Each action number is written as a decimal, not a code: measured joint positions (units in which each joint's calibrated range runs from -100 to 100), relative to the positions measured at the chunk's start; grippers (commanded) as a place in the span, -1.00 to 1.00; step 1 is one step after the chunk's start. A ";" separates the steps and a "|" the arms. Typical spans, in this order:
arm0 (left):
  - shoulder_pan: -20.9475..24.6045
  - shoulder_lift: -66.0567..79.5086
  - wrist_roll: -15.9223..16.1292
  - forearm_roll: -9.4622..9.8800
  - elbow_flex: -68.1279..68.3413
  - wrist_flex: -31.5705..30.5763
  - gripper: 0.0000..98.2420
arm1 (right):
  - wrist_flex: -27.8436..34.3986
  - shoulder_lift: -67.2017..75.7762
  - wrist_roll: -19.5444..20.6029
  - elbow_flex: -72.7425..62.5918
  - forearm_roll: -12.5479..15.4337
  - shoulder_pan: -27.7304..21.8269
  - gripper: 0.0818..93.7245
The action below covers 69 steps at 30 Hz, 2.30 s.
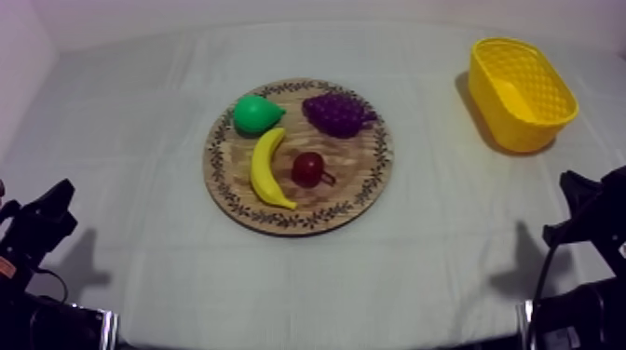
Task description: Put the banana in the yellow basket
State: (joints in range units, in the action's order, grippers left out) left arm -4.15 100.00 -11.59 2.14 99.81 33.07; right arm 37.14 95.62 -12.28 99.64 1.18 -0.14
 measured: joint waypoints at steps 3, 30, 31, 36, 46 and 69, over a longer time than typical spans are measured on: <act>0.00 0.00 0.00 0.00 0.00 0.00 -1.00 | 0.00 0.00 0.00 0.00 0.00 0.00 -0.99; 0.00 0.00 0.00 0.00 0.00 0.00 -1.00 | 1.91 -1.08 2.33 -1.15 -1.18 2.04 -0.99; 0.00 0.00 0.00 0.00 0.00 0.00 -1.00 | 2.32 -1.61 2.83 -2.11 -0.83 1.99 -0.99; 0.00 0.00 0.00 0.00 0.00 0.00 -1.00 | 4.44 -7.42 3.87 -9.97 1.25 1.63 -0.99; 0.00 0.00 0.00 0.00 0.00 0.00 -1.00 | 14.45 -27.97 2.89 -35.47 7.95 -0.21 -0.99; 0.00 0.00 0.00 0.00 0.00 0.00 -1.00 | 35.26 -75.52 11.90 -90.39 6.08 8.40 -0.99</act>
State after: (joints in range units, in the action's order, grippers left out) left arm -4.15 100.00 -11.59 2.14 99.81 33.07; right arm 72.40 20.10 -0.37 9.26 7.26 8.26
